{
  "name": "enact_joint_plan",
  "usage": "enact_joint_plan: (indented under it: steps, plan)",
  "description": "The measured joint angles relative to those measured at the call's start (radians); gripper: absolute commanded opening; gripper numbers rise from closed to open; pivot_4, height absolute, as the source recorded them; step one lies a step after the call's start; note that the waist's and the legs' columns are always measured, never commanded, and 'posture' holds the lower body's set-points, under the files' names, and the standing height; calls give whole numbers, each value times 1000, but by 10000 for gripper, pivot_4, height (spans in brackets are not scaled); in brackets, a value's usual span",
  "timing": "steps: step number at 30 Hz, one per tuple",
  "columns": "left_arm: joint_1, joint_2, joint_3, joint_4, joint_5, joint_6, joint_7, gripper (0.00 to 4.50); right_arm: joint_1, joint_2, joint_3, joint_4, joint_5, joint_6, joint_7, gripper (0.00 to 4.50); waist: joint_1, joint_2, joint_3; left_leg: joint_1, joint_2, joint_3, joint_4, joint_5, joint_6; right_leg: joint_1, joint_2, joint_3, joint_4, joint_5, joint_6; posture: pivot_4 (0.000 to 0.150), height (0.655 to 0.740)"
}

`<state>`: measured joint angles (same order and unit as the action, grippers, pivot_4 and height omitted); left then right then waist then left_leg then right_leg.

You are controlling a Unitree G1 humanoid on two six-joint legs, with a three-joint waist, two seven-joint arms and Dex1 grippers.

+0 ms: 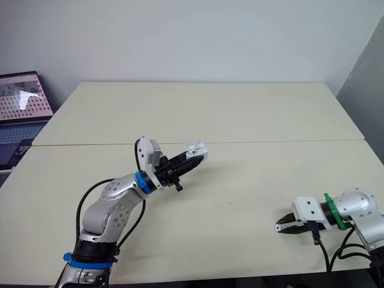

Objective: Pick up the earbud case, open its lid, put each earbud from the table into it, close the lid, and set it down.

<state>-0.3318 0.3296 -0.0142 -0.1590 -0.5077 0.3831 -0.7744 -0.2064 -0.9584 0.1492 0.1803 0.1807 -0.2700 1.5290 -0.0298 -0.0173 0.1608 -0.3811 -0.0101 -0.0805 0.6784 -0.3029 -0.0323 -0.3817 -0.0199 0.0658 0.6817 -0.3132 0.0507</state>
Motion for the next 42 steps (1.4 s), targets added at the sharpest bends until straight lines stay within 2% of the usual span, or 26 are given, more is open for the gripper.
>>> enact_joint_plan:
  steps: [4,6,7,11,18,21,23,29,35,42]
  plan:
    - [-5,0,0,0,0,6,1,8010,-69,2,36,88,-21,-116,14,4185,1,0,0,1,0,0,0,0,0,2,0,0,-1,0,0,1500,7400]
    - [-16,-1,-1,0,0,8,1,8010,-100,3,51,127,-41,-175,14,11791,1,0,0,2,0,-1,0,0,0,3,0,0,-1,0,0,1500,7400]
    - [-22,-1,-1,0,0,9,0,8010,-105,3,52,134,-43,-186,13,13646,2,0,0,2,0,-1,0,0,0,3,0,0,-1,0,0,1500,7400]
    - [-28,-2,-1,1,0,8,-3,8010,-115,-8,53,141,-45,-189,1,26685,4,0,0,2,-1,-2,0,0,0,4,-1,0,-2,0,0,1500,7400]
    - [-20,0,0,11,0,0,-18,8010,-4,-142,29,-103,-121,40,-79,26685,35,-1,0,1,-2,-3,1,0,0,4,-3,0,-2,0,0,1500,7400]
    - [-17,-1,-1,15,4,-12,-25,8010,81,-224,14,-338,-163,352,-127,26685,41,0,0,0,-3,-5,1,0,-1,4,-3,0,-3,0,0,1500,7400]
    - [-17,-1,-1,24,6,-23,-27,8010,100,-234,14,-464,-187,566,-166,26685,46,-1,-1,0,-2,-6,1,0,-1,4,-3,0,-3,0,0,1500,7400]
    - [-16,-2,-8,49,13,-42,-42,8010,72,-222,50,-630,-207,893,-221,26685,44,-1,-1,0,-2,-5,1,0,0,3,-2,-1,-3,0,0,1500,7400]
    - [-17,-2,-18,52,20,-48,-44,8010,18,-183,110,-693,-240,1019,-270,26685,29,-1,-1,0,-1,-5,1,0,0,3,-2,-3,-2,0,0,1500,7400]
    - [-21,-2,-20,55,26,-62,-46,8010,-15,-179,151,-718,-257,1052,-287,26685,23,-1,-1,1,0,-5,0,0,0,3,0,-3,-2,0,0,1500,7400]
